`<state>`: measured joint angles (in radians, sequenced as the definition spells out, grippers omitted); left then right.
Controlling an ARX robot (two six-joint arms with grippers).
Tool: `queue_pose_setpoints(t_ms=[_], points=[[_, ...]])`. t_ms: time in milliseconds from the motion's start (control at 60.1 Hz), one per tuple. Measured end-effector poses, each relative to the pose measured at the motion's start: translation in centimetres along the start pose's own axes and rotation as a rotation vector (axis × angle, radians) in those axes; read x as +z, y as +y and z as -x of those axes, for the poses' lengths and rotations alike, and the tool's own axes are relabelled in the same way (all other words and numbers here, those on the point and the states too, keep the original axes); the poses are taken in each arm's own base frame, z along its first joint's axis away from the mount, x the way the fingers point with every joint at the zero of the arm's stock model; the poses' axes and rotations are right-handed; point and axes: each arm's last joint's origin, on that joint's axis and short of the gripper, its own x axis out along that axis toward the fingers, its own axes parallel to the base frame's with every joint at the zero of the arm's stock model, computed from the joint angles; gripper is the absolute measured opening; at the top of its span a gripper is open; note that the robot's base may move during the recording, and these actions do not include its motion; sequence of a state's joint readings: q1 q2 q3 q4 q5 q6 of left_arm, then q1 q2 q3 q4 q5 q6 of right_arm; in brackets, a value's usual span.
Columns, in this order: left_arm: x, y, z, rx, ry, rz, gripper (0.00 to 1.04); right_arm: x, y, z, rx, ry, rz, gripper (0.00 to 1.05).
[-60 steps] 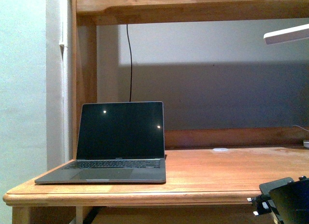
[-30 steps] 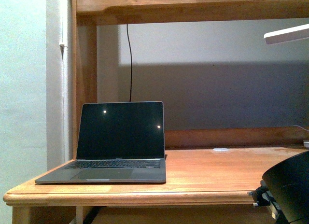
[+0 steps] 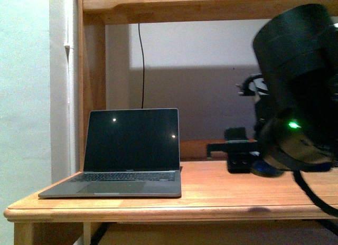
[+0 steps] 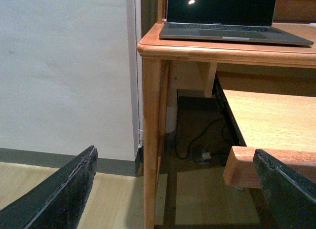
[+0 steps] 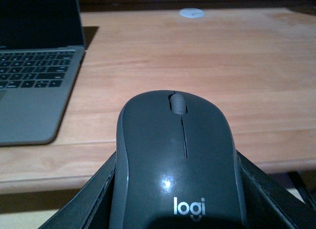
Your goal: Place mouse
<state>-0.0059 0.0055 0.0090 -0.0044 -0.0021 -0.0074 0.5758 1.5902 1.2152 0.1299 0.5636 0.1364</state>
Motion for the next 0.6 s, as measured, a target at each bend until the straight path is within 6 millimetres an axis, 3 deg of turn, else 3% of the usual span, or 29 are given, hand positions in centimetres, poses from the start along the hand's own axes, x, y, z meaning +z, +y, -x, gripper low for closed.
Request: queue_pose_setpoints(t_ms=[83,249,432,599], points=[[0.0,0.0,0.0,0.000,0.000,0.000,0.97,0.3,2.4,-2.5,0.029,-0.004,0.025,0.56],[0.0,0.0,0.0,0.000,0.000,0.000,0.97,0.2,5.2,-6.1,0.012,-0.011,0.083,0.56],[0.0,0.0,0.0,0.000,0.000,0.000,0.97,0.7,7.2,-9.1,-0.017,-0.020,0.134,0.56],[0.0,0.0,0.0,0.000,0.000,0.000,0.97,0.3,7.8,-11.2,-0.051,-0.006,0.176,0.56]])
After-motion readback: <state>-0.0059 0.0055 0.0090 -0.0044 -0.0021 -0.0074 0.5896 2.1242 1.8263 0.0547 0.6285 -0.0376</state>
